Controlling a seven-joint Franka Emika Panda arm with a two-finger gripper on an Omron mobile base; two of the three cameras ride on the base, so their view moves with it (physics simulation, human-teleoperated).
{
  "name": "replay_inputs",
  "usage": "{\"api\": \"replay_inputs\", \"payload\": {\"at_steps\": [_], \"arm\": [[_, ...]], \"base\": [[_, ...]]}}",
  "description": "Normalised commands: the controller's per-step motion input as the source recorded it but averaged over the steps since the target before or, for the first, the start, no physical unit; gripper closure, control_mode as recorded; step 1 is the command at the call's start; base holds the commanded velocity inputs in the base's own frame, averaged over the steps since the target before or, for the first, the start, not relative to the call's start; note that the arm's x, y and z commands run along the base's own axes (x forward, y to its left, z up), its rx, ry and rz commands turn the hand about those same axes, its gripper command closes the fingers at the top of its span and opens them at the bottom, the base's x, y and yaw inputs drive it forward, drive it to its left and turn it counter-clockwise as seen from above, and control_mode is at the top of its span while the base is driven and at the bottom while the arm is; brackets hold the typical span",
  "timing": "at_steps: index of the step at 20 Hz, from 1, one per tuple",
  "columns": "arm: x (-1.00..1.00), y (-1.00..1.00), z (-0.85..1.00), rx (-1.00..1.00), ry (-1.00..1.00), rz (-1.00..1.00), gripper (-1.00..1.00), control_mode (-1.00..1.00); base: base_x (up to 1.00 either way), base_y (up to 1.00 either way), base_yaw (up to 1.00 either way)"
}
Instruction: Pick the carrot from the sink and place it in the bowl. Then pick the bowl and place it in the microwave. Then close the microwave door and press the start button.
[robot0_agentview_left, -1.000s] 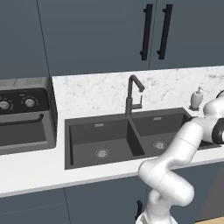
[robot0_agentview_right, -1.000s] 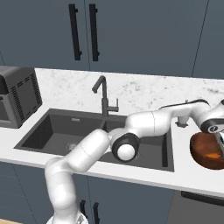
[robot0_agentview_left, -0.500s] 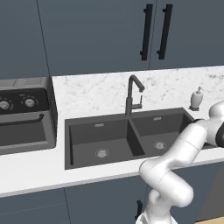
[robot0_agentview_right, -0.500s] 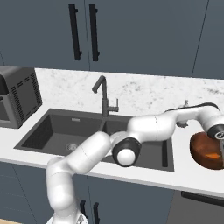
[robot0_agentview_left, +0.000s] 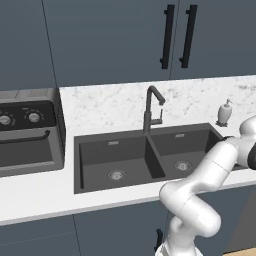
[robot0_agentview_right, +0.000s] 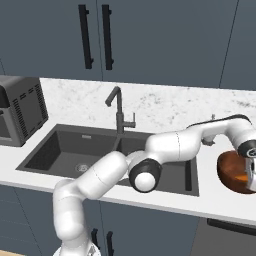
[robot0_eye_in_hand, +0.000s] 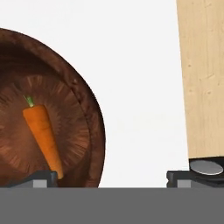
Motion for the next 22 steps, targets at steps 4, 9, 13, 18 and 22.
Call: {"api": "replay_inputs", "payload": {"at_steps": [4,9,13,18,22], "arm": [[0.0,0.0,-0.21,0.07,-0.03,-0.01,-1.0,-1.0],[0.03,0.0,-0.21,0.05,-0.04,0.0,-1.0,-1.0],[0.13,0.0,-0.16,0.0,-0.06,0.0,-1.0,-1.0],[0.01,0.0,-0.18,0.0,-0.07,0.0,-1.0,-1.0],[0.0,0.0,-0.23,0.0,-0.07,0.0,-1.0,-1.0]], "base": [[0.0,0.0,0.0],[0.0,0.0,0.0],[0.0,0.0,0.0],[0.0,0.0,0.0],[0.0,0.0,0.0]]}}
